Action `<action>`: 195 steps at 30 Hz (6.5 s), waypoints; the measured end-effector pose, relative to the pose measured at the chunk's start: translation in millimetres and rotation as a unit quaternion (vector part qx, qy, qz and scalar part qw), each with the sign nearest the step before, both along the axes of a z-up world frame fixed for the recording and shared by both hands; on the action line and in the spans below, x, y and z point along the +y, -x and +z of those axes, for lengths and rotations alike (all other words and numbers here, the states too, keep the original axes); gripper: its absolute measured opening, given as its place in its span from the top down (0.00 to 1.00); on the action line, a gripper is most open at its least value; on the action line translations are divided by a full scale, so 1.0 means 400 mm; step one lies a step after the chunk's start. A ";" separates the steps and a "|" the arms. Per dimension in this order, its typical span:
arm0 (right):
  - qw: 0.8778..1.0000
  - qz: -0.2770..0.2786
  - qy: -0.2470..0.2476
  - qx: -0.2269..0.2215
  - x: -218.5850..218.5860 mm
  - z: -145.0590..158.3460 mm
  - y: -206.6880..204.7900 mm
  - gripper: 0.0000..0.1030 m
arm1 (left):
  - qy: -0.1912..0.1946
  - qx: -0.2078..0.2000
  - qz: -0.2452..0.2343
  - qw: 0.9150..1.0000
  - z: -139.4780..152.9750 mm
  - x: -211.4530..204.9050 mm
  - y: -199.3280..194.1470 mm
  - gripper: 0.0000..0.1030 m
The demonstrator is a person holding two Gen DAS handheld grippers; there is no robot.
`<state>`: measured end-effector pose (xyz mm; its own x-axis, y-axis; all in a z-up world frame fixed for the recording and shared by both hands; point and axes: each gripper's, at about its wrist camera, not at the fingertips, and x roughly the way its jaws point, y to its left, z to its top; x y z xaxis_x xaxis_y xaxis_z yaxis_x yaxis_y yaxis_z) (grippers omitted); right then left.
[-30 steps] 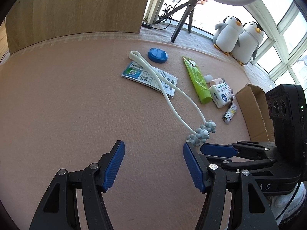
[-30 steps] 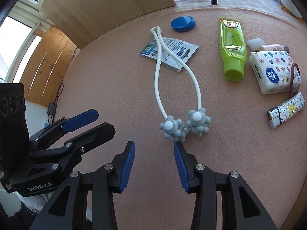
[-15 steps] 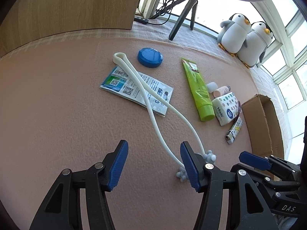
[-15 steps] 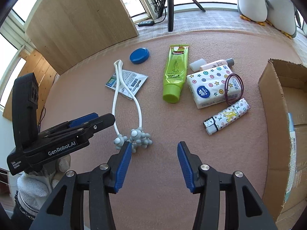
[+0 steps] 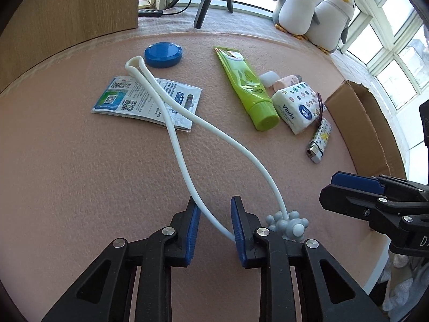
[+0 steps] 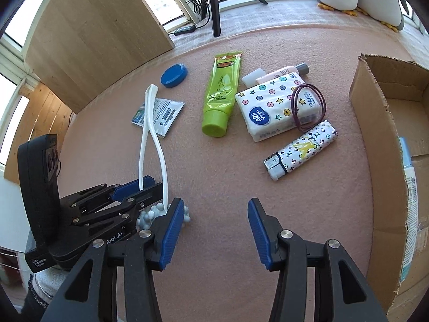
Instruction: Organize objects
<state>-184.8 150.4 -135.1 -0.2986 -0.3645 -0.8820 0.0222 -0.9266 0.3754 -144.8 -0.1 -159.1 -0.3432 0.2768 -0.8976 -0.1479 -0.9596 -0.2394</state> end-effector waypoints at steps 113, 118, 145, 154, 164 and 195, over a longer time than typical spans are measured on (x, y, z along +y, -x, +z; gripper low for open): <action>0.978 -0.150 -0.128 0.071 0.496 0.165 -0.230 0.52 | -0.047 0.065 -0.207 0.975 0.195 0.666 -0.052 0.68; 0.979 -0.148 -0.121 0.077 0.467 0.171 -0.228 0.48 | -0.047 0.059 -0.198 0.977 0.186 0.620 -0.067 0.68; 0.990 -0.100 -0.068 0.070 0.246 0.157 -0.205 0.47 | -0.033 0.030 -0.040 0.998 0.126 0.197 -0.015 0.68; 0.989 -0.109 -0.071 0.065 0.268 0.159 -0.212 0.47 | -0.050 0.026 -0.041 0.998 0.142 0.237 0.142 0.68; 0.988 -0.129 -0.079 0.040 0.343 0.123 -0.248 0.47 | -0.050 0.011 -0.015 0.999 0.098 0.314 0.361 0.68; 0.988 -0.139 -0.066 0.028 0.382 0.104 -0.266 0.47 | 0.119 0.037 -0.143 0.982 -0.010 0.427 0.303 0.70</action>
